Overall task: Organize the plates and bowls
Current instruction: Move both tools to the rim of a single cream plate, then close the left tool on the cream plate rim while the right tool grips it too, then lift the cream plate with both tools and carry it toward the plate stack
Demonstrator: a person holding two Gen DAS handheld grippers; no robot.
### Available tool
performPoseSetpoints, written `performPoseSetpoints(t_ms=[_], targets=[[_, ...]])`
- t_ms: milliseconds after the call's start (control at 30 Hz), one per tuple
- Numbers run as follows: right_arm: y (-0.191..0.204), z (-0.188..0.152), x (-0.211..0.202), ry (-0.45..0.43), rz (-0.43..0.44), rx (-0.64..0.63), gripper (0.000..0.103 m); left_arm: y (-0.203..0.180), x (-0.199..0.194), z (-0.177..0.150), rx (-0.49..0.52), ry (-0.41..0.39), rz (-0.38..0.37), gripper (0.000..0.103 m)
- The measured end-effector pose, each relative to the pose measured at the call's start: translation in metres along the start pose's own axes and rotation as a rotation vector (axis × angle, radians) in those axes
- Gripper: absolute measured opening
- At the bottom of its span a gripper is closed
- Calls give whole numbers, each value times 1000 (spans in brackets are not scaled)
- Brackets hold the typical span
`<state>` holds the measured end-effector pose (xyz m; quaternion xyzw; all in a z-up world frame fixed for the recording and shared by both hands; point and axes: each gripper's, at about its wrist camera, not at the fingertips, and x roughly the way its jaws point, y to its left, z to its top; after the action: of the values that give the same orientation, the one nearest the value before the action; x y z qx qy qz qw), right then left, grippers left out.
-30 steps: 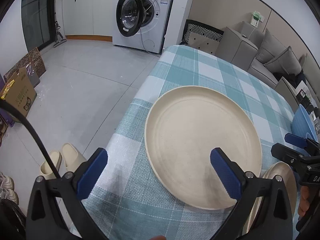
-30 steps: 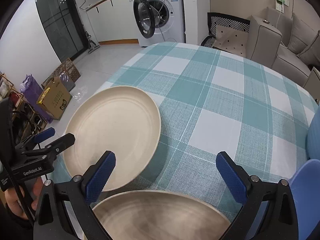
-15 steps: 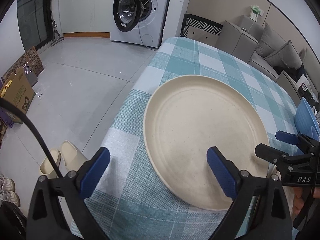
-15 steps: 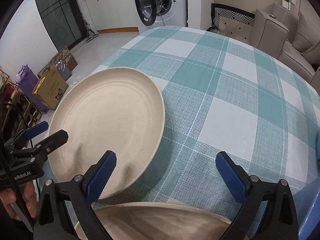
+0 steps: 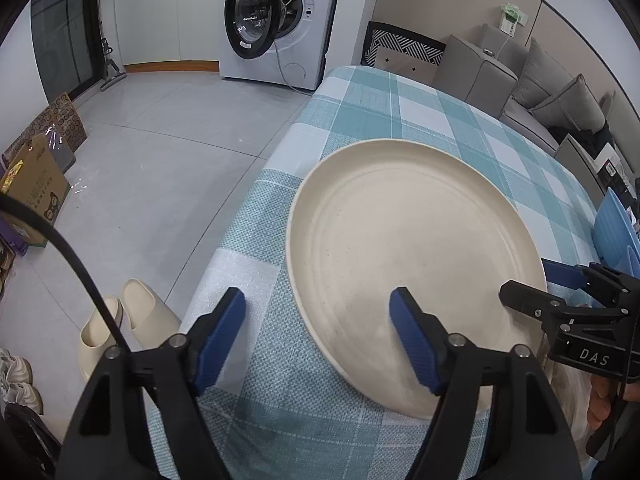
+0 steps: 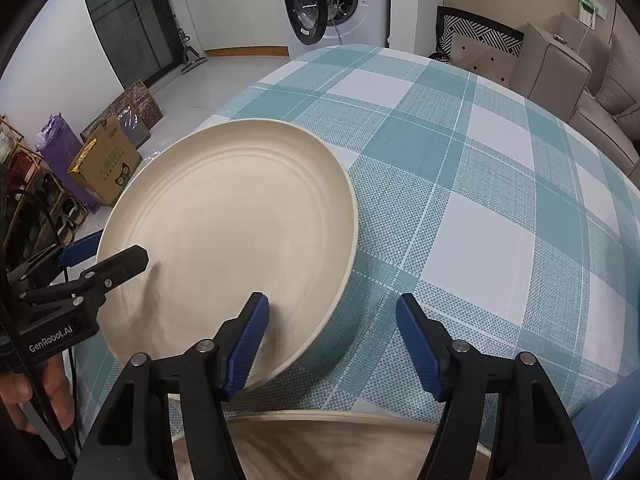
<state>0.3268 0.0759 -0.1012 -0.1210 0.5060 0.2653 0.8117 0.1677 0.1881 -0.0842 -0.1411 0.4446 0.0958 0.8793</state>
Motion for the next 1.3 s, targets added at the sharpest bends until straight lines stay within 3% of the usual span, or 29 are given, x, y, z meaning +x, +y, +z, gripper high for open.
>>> performPoseSetpoints(t_ms=[67, 367, 467, 1000, 1300], targets=[[3, -1, -1, -6, 4, -18, 59, 2, -1, 0, -3, 0, -5, 70], [12, -2, -5, -24, 0, -45, 35, 6, -2, 0, -13, -14, -20, 37], [14, -2, -6, -29, -1, -54, 30, 6, -3, 0, -9, -13, -31, 33], [18, -5, -9, -53, -39, -89, 27, 0, -3, -2, 26, -22, -33, 23], [15, -4, -10, -67, -47, -86, 27, -4, -8, -2, 41, -38, -29, 23]])
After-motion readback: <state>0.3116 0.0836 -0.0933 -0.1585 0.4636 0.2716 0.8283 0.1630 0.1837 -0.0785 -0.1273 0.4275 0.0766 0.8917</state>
